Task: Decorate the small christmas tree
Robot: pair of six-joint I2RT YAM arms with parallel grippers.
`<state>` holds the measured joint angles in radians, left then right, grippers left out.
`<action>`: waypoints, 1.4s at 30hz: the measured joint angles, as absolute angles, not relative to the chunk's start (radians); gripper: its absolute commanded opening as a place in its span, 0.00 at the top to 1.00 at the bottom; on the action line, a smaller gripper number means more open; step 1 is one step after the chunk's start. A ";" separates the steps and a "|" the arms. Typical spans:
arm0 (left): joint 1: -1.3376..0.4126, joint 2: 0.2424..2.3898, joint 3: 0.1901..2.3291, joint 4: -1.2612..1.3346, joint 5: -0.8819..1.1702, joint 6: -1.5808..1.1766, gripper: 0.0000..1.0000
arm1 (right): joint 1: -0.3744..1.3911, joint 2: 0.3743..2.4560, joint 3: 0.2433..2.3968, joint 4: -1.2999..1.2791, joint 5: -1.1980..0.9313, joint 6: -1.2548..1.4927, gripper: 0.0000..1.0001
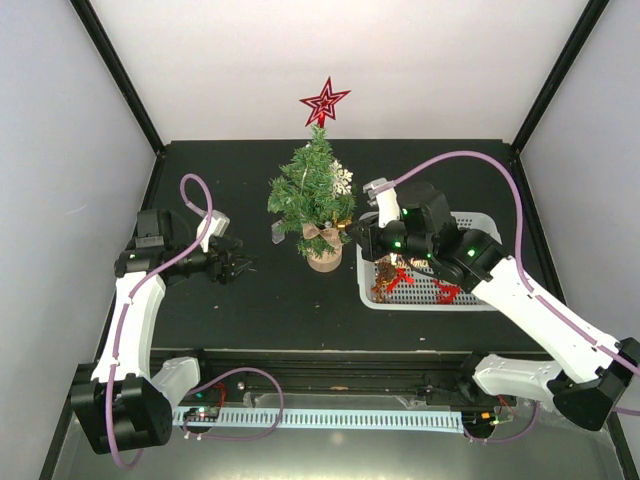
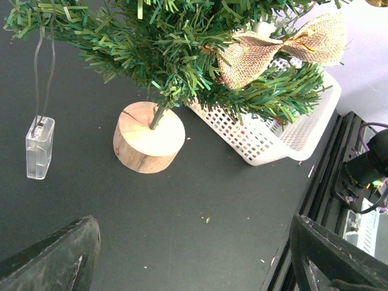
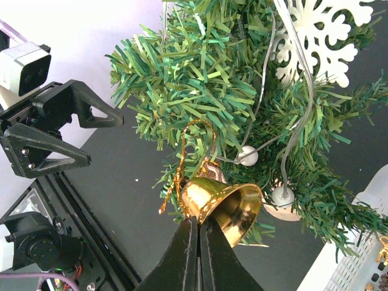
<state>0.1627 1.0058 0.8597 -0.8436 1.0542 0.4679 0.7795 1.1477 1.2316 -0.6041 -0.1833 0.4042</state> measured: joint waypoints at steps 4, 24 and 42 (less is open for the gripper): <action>0.163 1.006 0.859 -0.844 1.054 0.467 0.15 | 0.785 1.151 1.232 -0.598 -0.182 0.408 0.99; 0.163 1.001 0.859 -0.840 1.048 0.467 0.15 | 0.791 1.201 1.232 -0.568 -0.162 0.410 0.99; 0.163 1.001 0.859 -0.840 1.047 0.467 0.15 | 0.791 1.201 1.232 -0.568 -0.158 0.420 0.81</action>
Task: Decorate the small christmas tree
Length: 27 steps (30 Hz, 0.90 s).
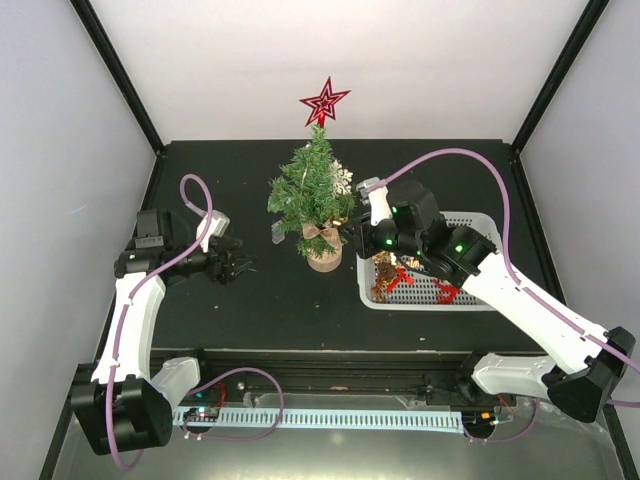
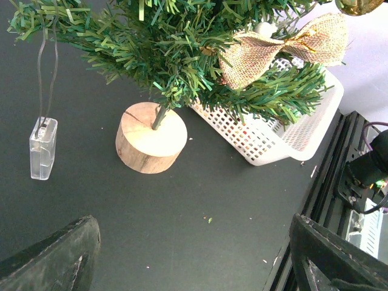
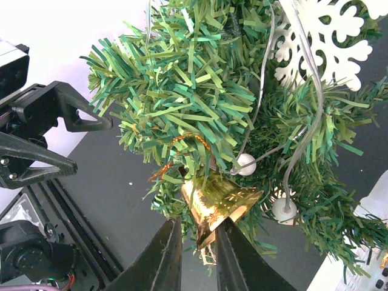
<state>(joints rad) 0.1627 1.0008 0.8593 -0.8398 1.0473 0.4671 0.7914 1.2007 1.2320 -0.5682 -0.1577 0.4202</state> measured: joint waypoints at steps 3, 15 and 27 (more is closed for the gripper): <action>0.163 1.001 0.859 -0.840 1.047 0.467 0.15 | 0.791 1.201 1.232 -0.569 -0.157 0.421 0.73; 0.163 1.000 0.859 -0.840 1.047 0.467 0.15 | 0.791 1.174 1.232 -0.577 -0.130 0.422 0.52; 0.163 1.000 0.859 -0.840 1.047 0.467 0.15 | 0.791 1.110 1.207 -0.587 -0.035 0.429 0.49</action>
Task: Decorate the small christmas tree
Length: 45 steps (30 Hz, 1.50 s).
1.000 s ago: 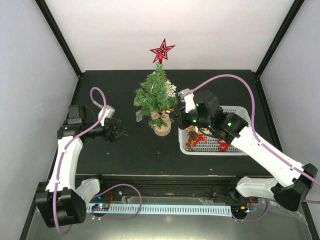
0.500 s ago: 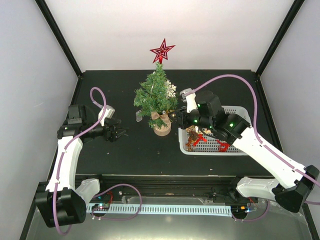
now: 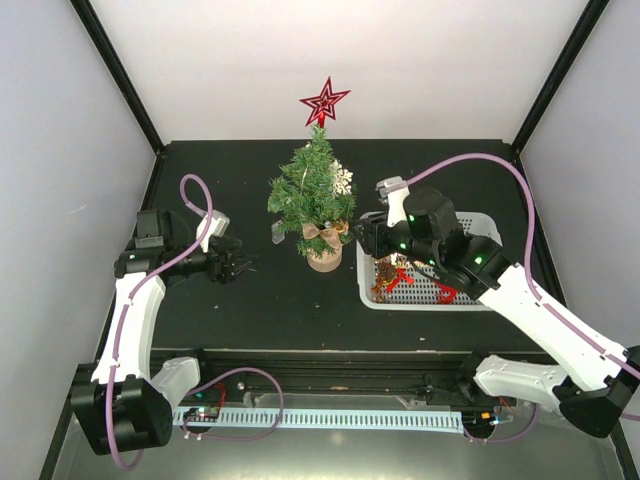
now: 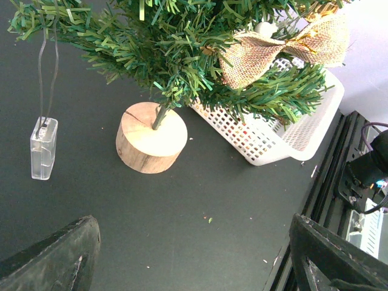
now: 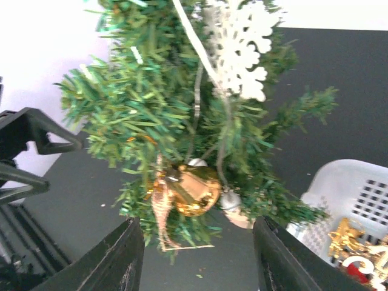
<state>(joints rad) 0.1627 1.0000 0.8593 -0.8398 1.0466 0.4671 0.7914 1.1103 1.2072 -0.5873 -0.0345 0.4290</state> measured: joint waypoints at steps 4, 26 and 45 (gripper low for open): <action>0.163 1.000 0.859 -0.840 1.047 0.467 0.15 | 0.785 1.087 1.182 -0.613 0.061 0.450 0.49; 0.163 1.037 0.859 -0.807 0.972 0.430 0.15 | 0.392 1.496 1.030 -0.626 0.091 0.624 0.51; 0.163 1.060 0.859 -0.815 0.985 0.434 0.15 | 0.128 1.349 0.629 -0.154 -0.251 0.632 0.37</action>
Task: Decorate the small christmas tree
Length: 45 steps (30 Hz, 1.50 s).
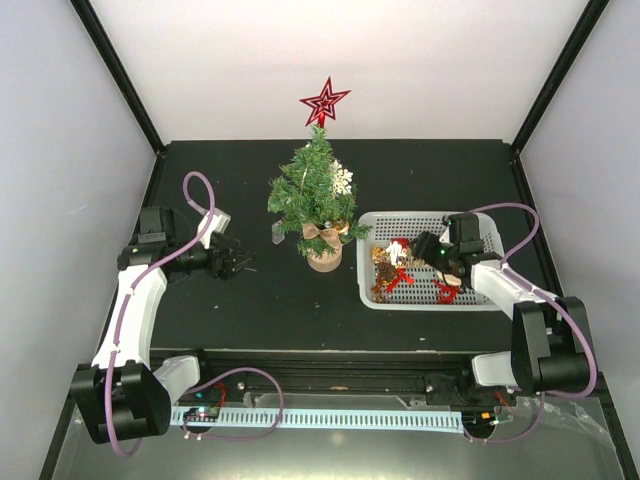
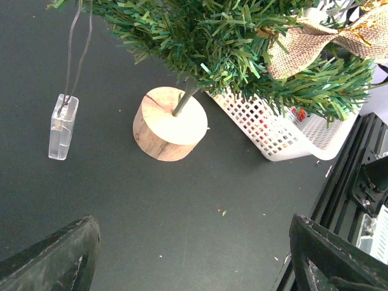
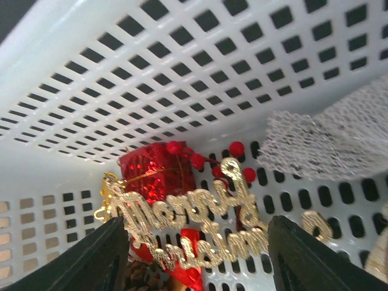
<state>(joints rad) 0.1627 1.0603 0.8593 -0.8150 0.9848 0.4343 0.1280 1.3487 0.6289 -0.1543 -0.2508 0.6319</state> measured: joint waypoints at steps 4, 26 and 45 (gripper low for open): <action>0.163 1.060 0.859 -0.816 0.989 0.437 0.15 | 0.125 1.368 0.619 -0.079 -0.276 0.631 0.38; 0.163 1.060 0.859 -0.823 0.997 0.451 0.15 | 0.087 1.465 0.513 0.216 -0.463 0.654 0.64; 0.163 1.060 0.859 -0.823 1.000 0.453 0.15 | 0.117 1.302 0.480 0.168 -0.541 0.615 0.85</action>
<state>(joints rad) 0.1627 1.0603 0.8593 -0.8227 0.9997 0.4530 0.1173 1.3022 0.4805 0.1677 -0.5411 0.6147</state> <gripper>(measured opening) 0.851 0.179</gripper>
